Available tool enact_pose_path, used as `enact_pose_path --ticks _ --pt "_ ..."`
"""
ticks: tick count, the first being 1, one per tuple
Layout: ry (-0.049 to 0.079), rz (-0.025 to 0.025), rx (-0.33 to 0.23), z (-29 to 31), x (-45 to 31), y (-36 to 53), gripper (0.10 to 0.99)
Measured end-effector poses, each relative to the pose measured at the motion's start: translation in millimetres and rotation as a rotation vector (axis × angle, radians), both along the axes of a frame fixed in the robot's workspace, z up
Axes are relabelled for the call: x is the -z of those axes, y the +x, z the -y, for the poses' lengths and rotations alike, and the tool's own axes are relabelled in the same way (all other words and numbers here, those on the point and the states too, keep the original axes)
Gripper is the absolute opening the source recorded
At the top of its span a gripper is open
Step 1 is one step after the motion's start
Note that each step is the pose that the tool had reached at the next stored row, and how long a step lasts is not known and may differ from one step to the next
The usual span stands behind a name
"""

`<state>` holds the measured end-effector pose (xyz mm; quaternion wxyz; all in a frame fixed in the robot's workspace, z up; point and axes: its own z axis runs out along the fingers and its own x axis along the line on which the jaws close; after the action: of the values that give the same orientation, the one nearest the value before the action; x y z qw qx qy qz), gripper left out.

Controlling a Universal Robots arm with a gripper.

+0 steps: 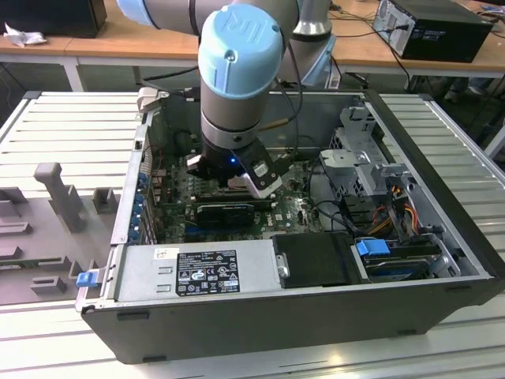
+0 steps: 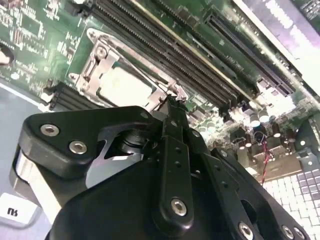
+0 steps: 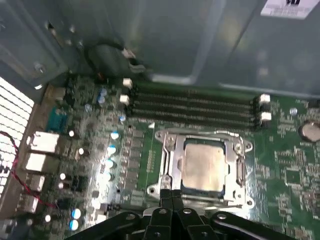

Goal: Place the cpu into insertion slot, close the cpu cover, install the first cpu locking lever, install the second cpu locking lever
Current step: 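Install the second cpu locking lever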

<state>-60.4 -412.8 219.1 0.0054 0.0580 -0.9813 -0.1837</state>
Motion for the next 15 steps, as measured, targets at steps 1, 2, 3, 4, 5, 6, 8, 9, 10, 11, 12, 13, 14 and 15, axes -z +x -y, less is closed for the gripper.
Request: enact_pose_path --ticks 1,2,3,4,5,6,8,9,10,11,12,13,14,15 --pt "0.011 0.0001 0.000 3.3 0.1 -0.4 0.106" --pt "0.012 0.0002 0.000 4.8 0.1 -0.4 0.106" --pt "0.013 0.0001 0.000 6.7 0.1 -0.4 0.106" --pt "0.013 0.0001 0.000 10.3 0.3 -0.7 0.106" --pt "0.014 0.0003 0.001 11.5 0.9 -2.3 0.106" --pt "0.015 0.0003 0.001 11.6 2.0 -3.0 0.106" --pt "0.017 0.0001 0.002 11.9 4.4 -4.4 0.106" --pt "0.019 0.0001 0.002 12.0 5.2 -5.5 0.106" --pt "0.023 0.0001 0.001 11.9 7.5 -5.9 0.106" --pt "0.025 0.0002 0.002 11.9 10.7 -6.0 0.106" --pt "0.026 0.0001 0.002 11.9 13.3 -6.1 0.106" --pt "0.026 0.0001 0.002 11.9 15.2 -6.1 0.106" --pt "0.027 0.0001 0.002 11.9 17.8 -6.1 0.106" --pt "0.038 0.0000 0.002 12.0 20.1 -6.1 0.106"
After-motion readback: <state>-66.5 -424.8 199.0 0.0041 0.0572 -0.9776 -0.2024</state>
